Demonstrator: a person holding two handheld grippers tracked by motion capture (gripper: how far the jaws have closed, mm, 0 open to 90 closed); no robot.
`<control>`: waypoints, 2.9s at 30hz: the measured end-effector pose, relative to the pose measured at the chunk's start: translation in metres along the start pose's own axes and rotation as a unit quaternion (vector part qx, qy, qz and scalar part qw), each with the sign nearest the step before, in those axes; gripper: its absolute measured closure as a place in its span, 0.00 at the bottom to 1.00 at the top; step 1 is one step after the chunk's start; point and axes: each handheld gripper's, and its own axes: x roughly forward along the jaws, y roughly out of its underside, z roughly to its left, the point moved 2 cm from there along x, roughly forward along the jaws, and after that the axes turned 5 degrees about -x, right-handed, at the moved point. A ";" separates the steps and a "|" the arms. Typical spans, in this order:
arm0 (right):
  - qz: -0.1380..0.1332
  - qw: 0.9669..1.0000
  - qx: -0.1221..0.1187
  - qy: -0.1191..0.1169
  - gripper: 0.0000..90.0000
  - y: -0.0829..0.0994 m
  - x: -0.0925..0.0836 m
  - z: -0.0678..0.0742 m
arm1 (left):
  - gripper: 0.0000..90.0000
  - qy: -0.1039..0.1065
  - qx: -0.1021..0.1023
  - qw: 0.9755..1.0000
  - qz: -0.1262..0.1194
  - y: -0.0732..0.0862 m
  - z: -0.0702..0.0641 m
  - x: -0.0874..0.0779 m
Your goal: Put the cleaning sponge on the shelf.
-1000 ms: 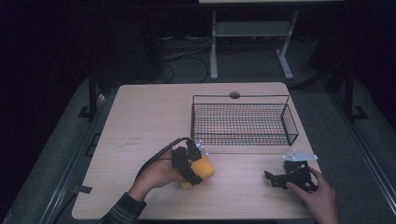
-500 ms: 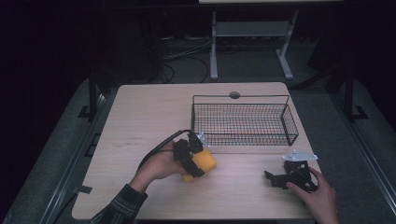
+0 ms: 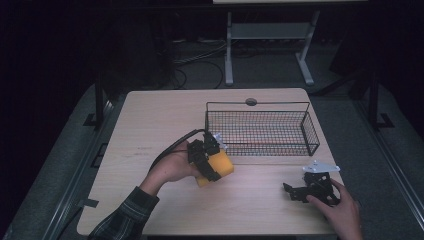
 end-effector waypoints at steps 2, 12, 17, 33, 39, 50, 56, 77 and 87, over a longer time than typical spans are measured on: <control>0.000 1.000 0.000 -0.001 0.01 0.000 0.000 0.000 | 0.25 -0.005 0.002 1.000 0.000 -0.004 0.003 -0.004; 0.000 1.000 0.001 -0.001 0.01 0.000 0.000 0.000 | 0.25 -0.005 0.005 1.000 -0.002 -0.015 0.011 -0.011; 0.001 1.000 0.002 -0.001 0.01 0.000 0.000 0.000 | 0.25 -0.009 0.006 1.000 -0.004 -0.022 0.014 -0.014; 0.001 1.000 0.001 -0.001 0.01 0.000 0.000 0.000 | 0.25 -0.019 0.005 1.000 -0.004 -0.045 0.033 -0.023; 0.000 1.000 0.001 -0.001 0.01 0.000 0.000 0.000 | 0.25 -0.024 0.000 1.000 -0.002 -0.053 0.044 -0.024; 0.000 1.000 0.001 -0.001 0.01 0.000 0.000 0.000 | 0.25 -0.035 -0.004 0.999 0.004 -0.072 0.063 -0.025; 0.000 1.000 0.001 -0.001 0.01 0.000 0.000 0.000 | 0.25 -0.038 -0.001 0.999 0.007 -0.083 0.069 -0.021; 0.000 1.000 0.003 -0.001 0.01 0.000 0.000 0.000 | 0.25 -0.050 -0.013 0.999 -0.005 -0.109 0.100 0.002; 0.000 1.000 0.002 0.000 0.01 0.000 0.000 0.000 | 0.25 -0.052 -0.016 0.998 0.001 -0.110 0.105 0.020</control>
